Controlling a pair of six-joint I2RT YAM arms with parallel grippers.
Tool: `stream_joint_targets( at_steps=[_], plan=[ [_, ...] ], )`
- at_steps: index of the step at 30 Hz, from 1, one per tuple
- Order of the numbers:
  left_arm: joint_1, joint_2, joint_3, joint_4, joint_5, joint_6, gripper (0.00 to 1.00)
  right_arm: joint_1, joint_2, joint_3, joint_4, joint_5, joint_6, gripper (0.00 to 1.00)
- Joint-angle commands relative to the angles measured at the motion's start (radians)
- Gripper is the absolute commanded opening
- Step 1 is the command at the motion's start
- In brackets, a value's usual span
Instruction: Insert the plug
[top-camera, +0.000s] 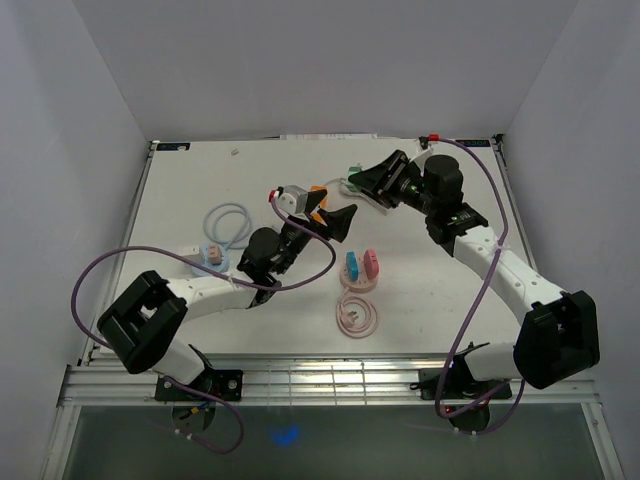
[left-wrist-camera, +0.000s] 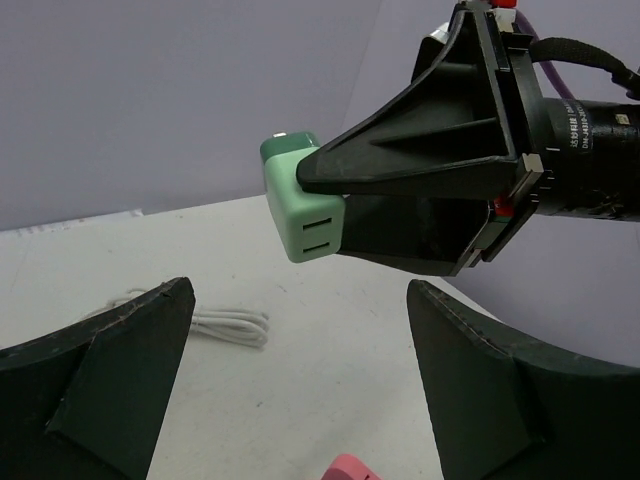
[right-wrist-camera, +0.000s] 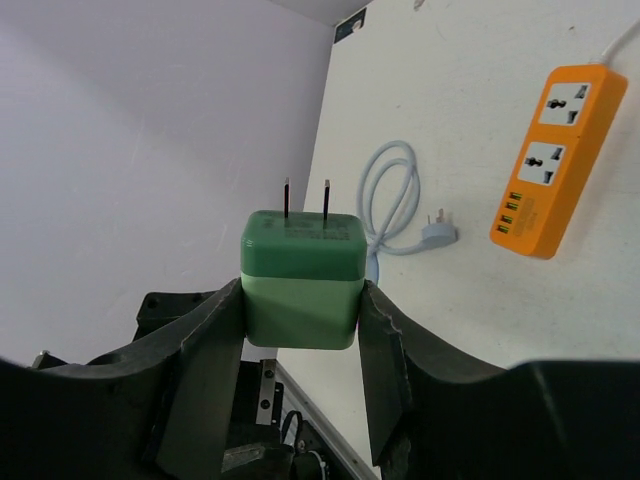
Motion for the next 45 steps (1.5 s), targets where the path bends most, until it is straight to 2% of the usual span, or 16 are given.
stream_joint_targets(
  at_steps=[1,9,20,27,32,39,42,43,45],
  plan=[
    [-0.011,0.019,0.047,0.103,-0.004,0.060,0.98,0.012,-0.046,0.015,0.103,-0.020,0.048,0.25],
    [-0.027,0.078,0.104,0.123,-0.033,0.107,0.97,0.032,-0.066,-0.008,0.133,-0.011,0.071,0.25],
    [-0.042,0.157,0.123,0.268,-0.093,0.168,0.95,0.055,-0.072,-0.048,0.179,-0.015,0.088,0.25],
    [-0.056,0.187,0.144,0.309,-0.104,0.202,0.88,0.058,-0.072,-0.068,0.202,-0.018,0.088,0.25],
    [-0.063,0.212,0.169,0.309,-0.107,0.208,0.76,0.063,-0.071,-0.088,0.239,-0.026,0.106,0.24],
    [-0.067,0.230,0.178,0.320,-0.129,0.207,0.69,0.066,-0.074,-0.096,0.258,-0.031,0.122,0.24],
    [-0.067,0.241,0.178,0.344,-0.133,0.219,0.58,0.068,-0.082,-0.109,0.274,-0.034,0.137,0.24],
    [-0.068,0.250,0.179,0.358,-0.136,0.222,0.48,0.066,-0.083,-0.111,0.278,-0.035,0.140,0.24],
    [-0.068,0.258,0.175,0.383,-0.141,0.230,0.37,0.068,-0.086,-0.112,0.278,-0.037,0.142,0.24]
  ],
)
